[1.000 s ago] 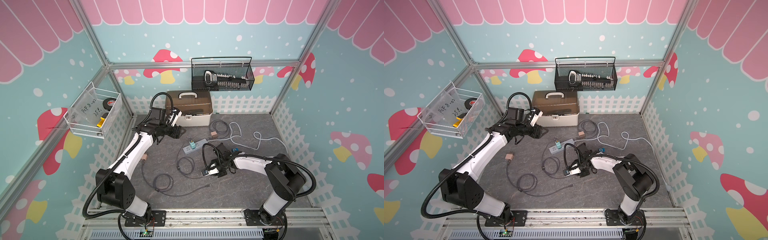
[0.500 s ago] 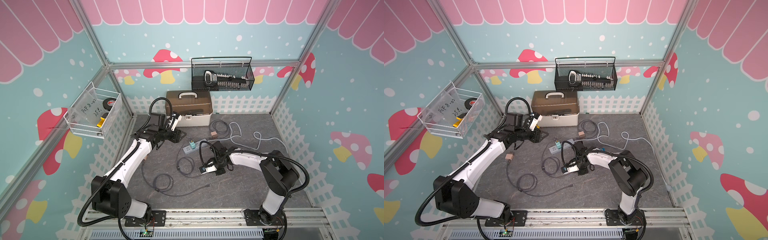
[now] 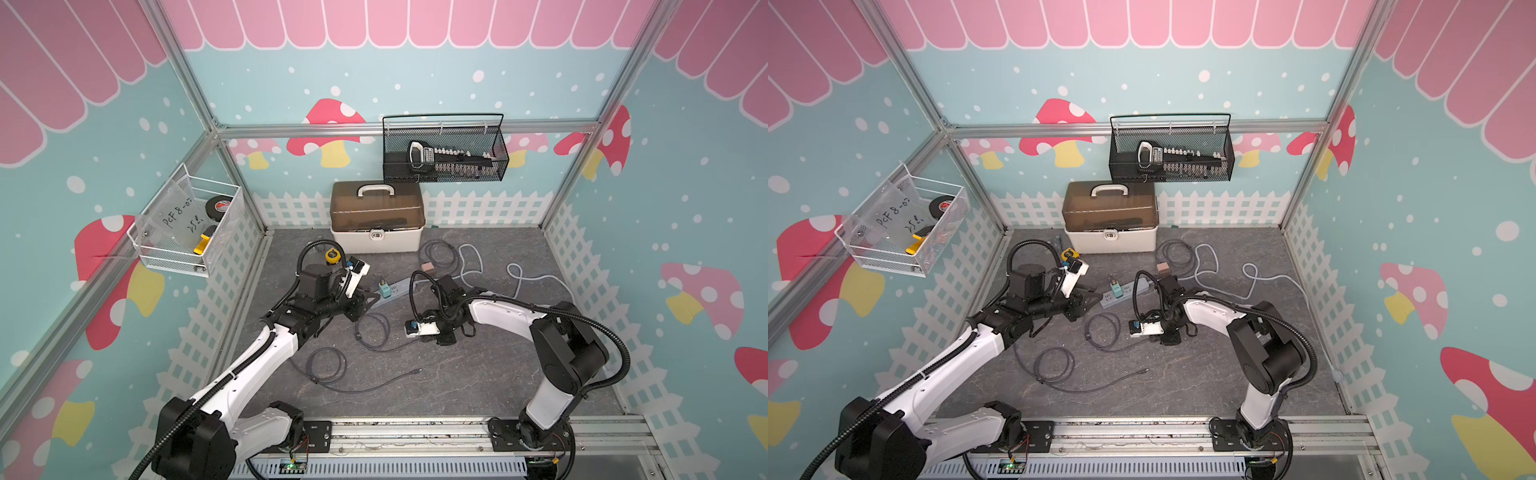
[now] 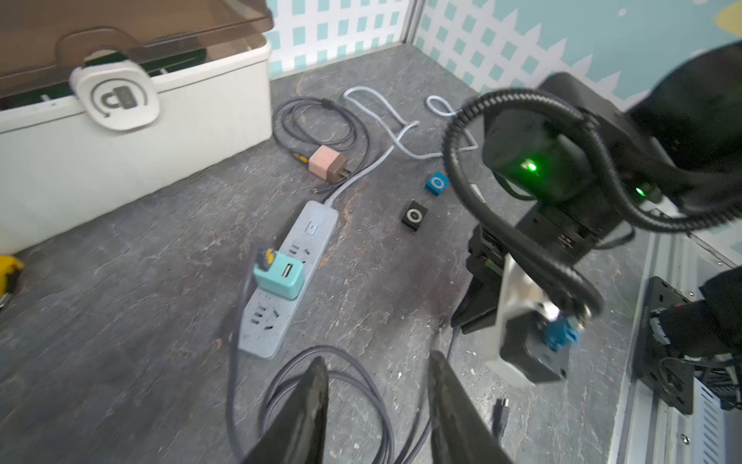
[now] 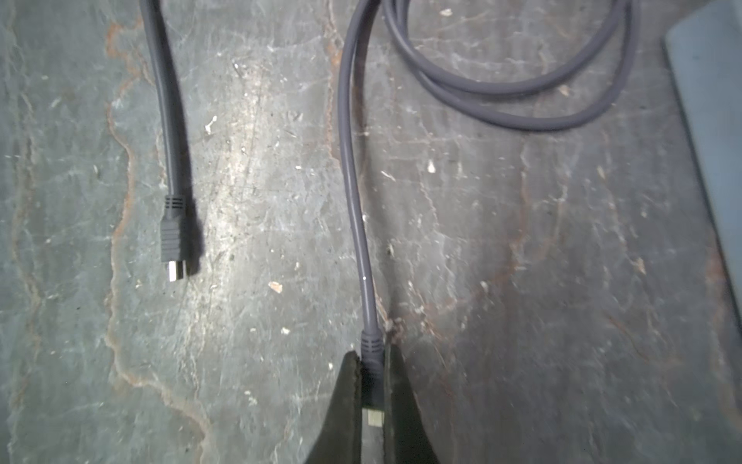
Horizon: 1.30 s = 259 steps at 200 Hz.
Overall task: Charge mp3
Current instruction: Pick up the charging cable from the center of the board.
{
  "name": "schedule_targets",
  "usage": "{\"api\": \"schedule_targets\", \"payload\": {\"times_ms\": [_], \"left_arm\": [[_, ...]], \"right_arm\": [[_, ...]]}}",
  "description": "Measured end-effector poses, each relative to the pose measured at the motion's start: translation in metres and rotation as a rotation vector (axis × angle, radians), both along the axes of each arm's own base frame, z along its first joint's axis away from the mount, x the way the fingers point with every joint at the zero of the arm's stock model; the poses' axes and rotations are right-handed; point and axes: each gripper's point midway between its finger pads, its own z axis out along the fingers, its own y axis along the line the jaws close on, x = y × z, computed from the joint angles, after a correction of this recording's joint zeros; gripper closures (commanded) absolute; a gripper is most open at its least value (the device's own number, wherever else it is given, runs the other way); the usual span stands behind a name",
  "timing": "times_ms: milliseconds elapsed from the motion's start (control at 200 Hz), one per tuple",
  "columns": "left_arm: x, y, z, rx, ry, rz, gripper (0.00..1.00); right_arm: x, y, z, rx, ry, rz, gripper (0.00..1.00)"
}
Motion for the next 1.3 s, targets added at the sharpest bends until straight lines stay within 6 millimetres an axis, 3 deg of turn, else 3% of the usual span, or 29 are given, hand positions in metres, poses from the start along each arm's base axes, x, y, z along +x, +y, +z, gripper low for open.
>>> {"api": "schedule_targets", "payload": {"times_ms": [130, 390, 560, 700, 905, 1101, 1296], "left_arm": [[-0.021, -0.015, -0.009, -0.021, -0.011, -0.088, 0.58], [-0.068, -0.066, -0.028, -0.031, -0.041, -0.301, 0.52], [-0.075, -0.091, -0.056, -0.035, -0.024, -0.340, 0.48], [-0.068, -0.102, -0.072, -0.028, -0.021, -0.326, 0.44], [-0.056, -0.110, -0.067, -0.047, -0.087, -0.295, 0.44], [-0.061, -0.116, -0.063, -0.030, -0.139, -0.312, 0.45], [-0.073, -0.111, -0.038, -0.028, -0.231, -0.347, 0.51]], "right_arm": [[0.013, -0.003, 0.021, 0.076, 0.029, -0.055, 1.00], [0.023, 0.002, 0.059, 0.202, 0.095, -0.100, 1.00], [0.015, 0.001, 0.080, 0.252, 0.129, -0.118, 1.00], [0.009, -0.001, 0.094, 0.285, 0.125, -0.121, 1.00], [0.003, -0.006, 0.098, 0.297, 0.138, -0.128, 1.00], [-0.001, -0.007, 0.097, 0.295, 0.158, -0.130, 1.00], [-0.005, -0.009, 0.095, 0.280, 0.181, -0.136, 1.00]]}}
